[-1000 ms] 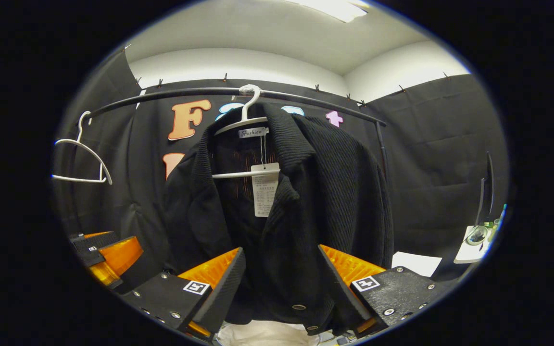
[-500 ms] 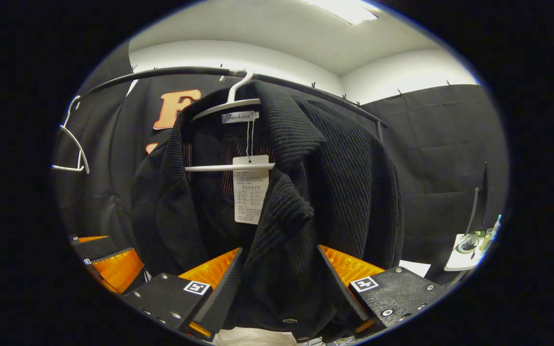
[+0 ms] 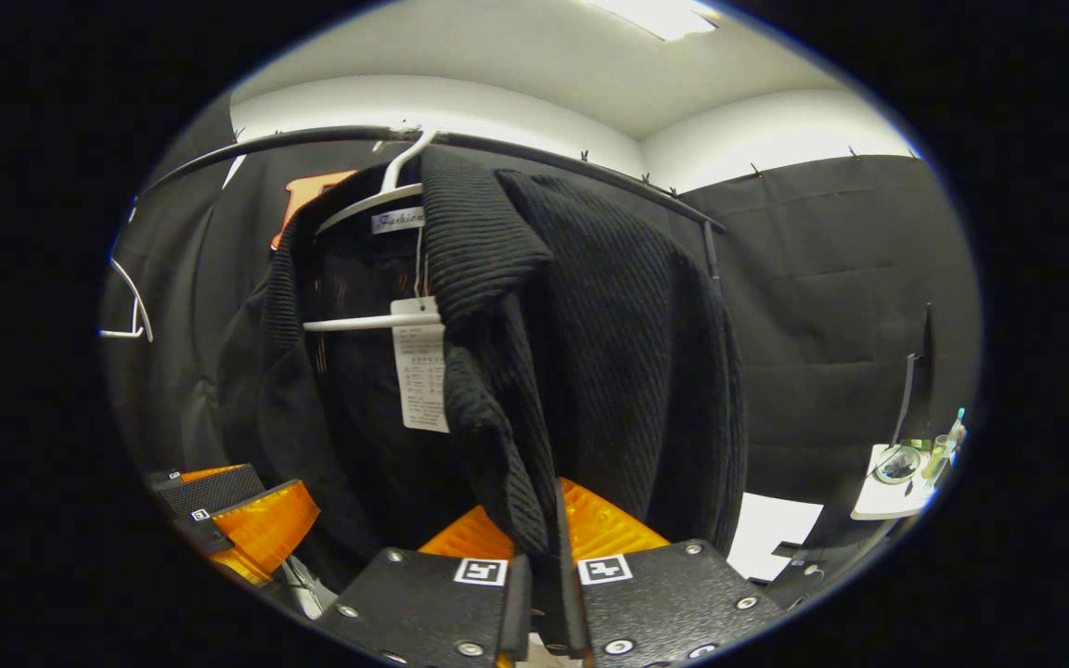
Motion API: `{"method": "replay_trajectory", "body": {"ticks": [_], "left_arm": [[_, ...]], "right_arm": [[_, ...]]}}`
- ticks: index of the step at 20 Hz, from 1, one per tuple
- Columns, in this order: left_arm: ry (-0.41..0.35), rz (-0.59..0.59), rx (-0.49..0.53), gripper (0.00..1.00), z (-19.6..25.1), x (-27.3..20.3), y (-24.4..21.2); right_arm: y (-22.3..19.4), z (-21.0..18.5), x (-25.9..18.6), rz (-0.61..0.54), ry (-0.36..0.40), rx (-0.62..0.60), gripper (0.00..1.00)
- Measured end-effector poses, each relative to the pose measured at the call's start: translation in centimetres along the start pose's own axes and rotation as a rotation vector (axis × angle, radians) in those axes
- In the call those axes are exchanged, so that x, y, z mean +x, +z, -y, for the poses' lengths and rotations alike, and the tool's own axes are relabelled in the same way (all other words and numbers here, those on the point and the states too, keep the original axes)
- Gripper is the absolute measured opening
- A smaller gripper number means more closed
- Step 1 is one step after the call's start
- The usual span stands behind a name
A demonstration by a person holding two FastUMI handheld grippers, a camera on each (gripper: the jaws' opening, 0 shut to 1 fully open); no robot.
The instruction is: Grasp the clothes on the hanger with both hands and then place them into the laundry hamper below.
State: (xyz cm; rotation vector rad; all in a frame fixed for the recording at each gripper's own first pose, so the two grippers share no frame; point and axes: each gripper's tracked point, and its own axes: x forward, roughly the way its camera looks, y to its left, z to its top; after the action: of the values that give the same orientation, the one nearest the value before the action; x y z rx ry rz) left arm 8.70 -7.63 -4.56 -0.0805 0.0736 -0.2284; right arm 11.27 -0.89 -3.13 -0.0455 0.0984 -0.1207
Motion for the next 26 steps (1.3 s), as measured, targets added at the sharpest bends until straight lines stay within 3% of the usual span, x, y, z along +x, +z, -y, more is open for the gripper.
{"method": "replay_trajectory", "body": {"ticks": [1, 3, 9, 10, 12, 14, 15, 16, 20, 21, 22, 26], "left_arm": [[-0.004, -0.002, 0.004, 1.00, 0.2, 0.5, -0.1], [-0.002, 0.000, 0.014, 1.00, 0.5, 1.5, -0.2], [0.035, 0.011, 0.047, 1.00, 0.8, 4.7, -0.5], [0.053, 0.011, 0.054, 0.92, 0.5, 5.3, -0.6], [0.093, 0.014, 0.078, 0.96, -0.1, 5.9, -0.6], [0.114, 0.023, 0.094, 0.91, -0.3, 6.3, -0.5], [0.115, 0.027, 0.096, 0.94, -0.4, 6.3, -0.6], [0.117, 0.029, 0.096, 0.87, -0.6, 6.5, -0.6], [0.161, 0.045, 0.074, 0.27, -2.4, 5.9, -0.2], [0.136, 0.042, 0.058, 0.12, -2.2, 5.4, -0.2], [0.134, 0.041, 0.040, 0.15, -2.4, 5.4, -0.2], [0.156, 0.040, 0.026, 0.10, -3.9, 3.8, 0.8]], "right_arm": [[0.0, 0.1, -0.2, -0.002, 0.006, -0.011, 0.07], [0.2, 0.0, -0.4, 0.001, 0.016, -0.033, 0.05], [0.3, -0.2, -1.4, 0.004, 0.048, -0.021, 0.05], [0.4, -0.1, -1.5, 0.008, 0.050, -0.016, 0.05], [0.5, 0.2, -1.7, 0.011, 0.053, -0.014, 0.05], [0.7, 0.3, -1.9, 0.013, 0.055, -0.014, 0.06], [0.7, 0.4, -2.0, 0.015, 0.055, -0.014, 0.05], [0.7, 0.4, -2.0, 0.016, 0.056, -0.012, 0.05], [1.0, 0.7, -2.2, 0.025, 0.055, -0.011, 0.06], [1.1, 0.8, -2.3, 0.028, 0.055, -0.009, 0.06], [1.2, 0.9, -2.5, 0.031, 0.054, -0.008, 0.06], [1.7, 1.8, -3.3, 0.051, 0.042, -0.011, 0.06]]}}
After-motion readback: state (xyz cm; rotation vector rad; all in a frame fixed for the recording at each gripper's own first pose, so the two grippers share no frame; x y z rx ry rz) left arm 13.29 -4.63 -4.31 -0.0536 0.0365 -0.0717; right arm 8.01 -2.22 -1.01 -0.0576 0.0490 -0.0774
